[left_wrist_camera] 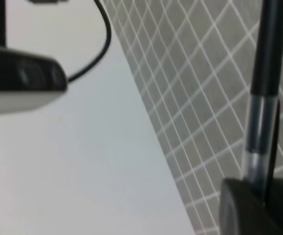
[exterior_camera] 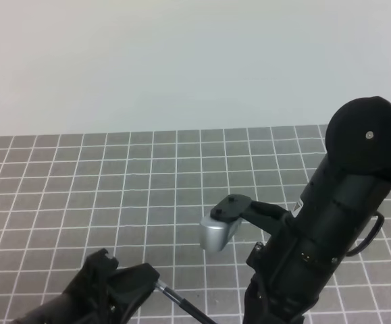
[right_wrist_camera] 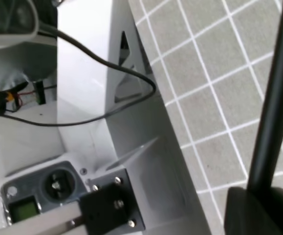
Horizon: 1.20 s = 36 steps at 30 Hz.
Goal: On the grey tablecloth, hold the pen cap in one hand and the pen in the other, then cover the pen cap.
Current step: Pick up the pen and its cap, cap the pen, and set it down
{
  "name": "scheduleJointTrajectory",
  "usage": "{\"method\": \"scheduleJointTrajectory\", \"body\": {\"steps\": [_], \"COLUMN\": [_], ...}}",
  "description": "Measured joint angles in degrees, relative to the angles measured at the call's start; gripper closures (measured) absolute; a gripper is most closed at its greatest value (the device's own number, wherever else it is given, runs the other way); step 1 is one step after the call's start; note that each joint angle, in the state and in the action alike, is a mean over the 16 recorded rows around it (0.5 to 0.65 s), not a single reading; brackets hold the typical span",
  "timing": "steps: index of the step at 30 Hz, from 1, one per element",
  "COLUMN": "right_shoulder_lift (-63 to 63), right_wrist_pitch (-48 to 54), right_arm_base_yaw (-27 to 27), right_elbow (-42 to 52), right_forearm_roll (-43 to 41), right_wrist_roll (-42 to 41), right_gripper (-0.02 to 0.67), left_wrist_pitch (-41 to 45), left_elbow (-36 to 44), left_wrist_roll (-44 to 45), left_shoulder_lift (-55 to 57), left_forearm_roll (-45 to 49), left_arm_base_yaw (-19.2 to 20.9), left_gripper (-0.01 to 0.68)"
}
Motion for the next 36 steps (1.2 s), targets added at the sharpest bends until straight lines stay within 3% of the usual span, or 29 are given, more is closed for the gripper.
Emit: {"method": "scheduleJointTrajectory", "body": {"steps": [19,23,32,36], "right_shoulder_lift": [0.1,0.1,0.1,0.1], "right_wrist_pitch": [0.0,0.0,0.0,-0.32], "right_arm_base_yaw": [0.01,-0.02,-0.12,-0.19], "right_elbow": [-0.3,-0.41,-0.75,-0.86], "right_forearm_roll": [1.76,2.1,1.71,-0.21], "right_wrist_roll": [0.63,0.59,1.2,2.51], "right_gripper": [0.587,0.587,0.587,0.587], "left_wrist_pitch": [0.55,0.73,-0.52,-2.3], "left_elbow": [0.0,0.0,0.0,0.0], "left_wrist_roll": [-1.6,-2.68,-3.96,-4.12], "left_shoulder_lift": [-0.04,-0.07,-0.11,-0.09], "left_forearm_roll": [-3.12,-5.29,-10.68,-13.75], "left_arm_base_yaw": [0.0,0.0,0.3,1.01], "left_gripper": [0.647,0.577,0.32,0.24]}}
